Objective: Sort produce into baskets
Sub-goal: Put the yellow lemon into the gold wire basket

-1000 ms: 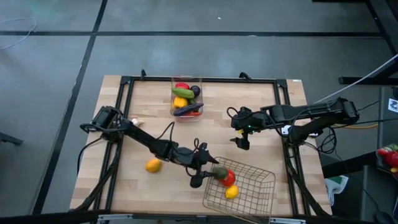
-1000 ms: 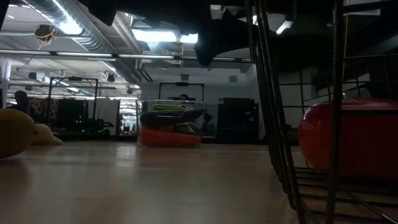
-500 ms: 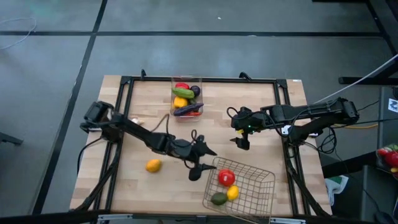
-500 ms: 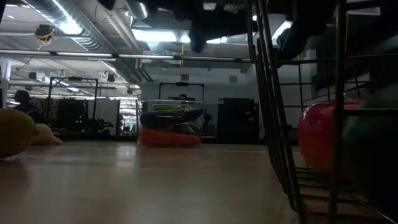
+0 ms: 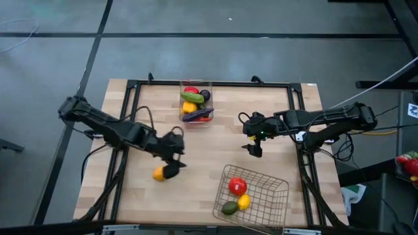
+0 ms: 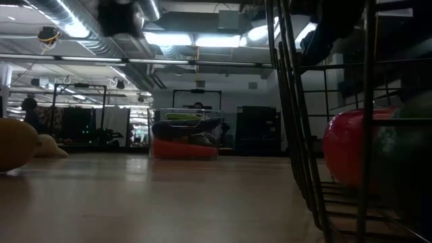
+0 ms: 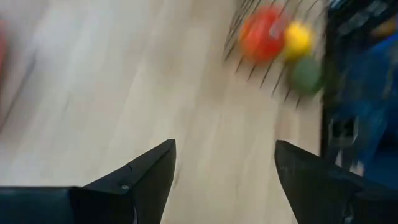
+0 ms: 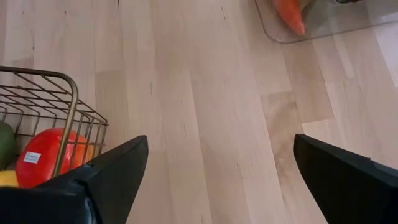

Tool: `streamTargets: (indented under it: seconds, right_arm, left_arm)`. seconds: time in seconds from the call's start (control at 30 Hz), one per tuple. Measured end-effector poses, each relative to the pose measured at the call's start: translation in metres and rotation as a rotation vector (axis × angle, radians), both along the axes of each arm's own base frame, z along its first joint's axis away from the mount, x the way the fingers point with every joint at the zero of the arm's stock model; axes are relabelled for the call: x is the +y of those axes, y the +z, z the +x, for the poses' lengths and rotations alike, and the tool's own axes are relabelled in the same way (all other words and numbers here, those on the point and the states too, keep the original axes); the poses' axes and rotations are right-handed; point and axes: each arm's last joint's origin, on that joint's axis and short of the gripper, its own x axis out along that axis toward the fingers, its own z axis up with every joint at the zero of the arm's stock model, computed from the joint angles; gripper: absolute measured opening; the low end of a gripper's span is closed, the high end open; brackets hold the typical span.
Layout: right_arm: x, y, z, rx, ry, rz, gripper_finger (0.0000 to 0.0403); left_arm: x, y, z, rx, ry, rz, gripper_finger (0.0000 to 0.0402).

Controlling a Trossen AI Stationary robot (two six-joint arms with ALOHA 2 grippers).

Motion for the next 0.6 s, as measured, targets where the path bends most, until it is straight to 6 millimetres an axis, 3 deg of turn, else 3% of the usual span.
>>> streamTargets:
  seconds: [0.23,0.43,0.6]
  right_arm:
    - [0.000,0.000,0.000,0.000,0.000,0.000,0.0397]
    - [-0.001,0.003,-0.002,-0.013,0.003,-0.014,0.0397]
    - [-0.003,0.023,-0.020,-0.103,0.015,-0.061,0.0397]
  left_arm:
    - [-0.014,-0.013,-0.043,0.333,0.074,0.015,0.0267]
    - [-0.027,-0.040,-0.058,0.432,0.084,0.013,0.0267]
    - [-0.029,-0.067,-0.067,0.494,0.129,-0.032,0.0267]
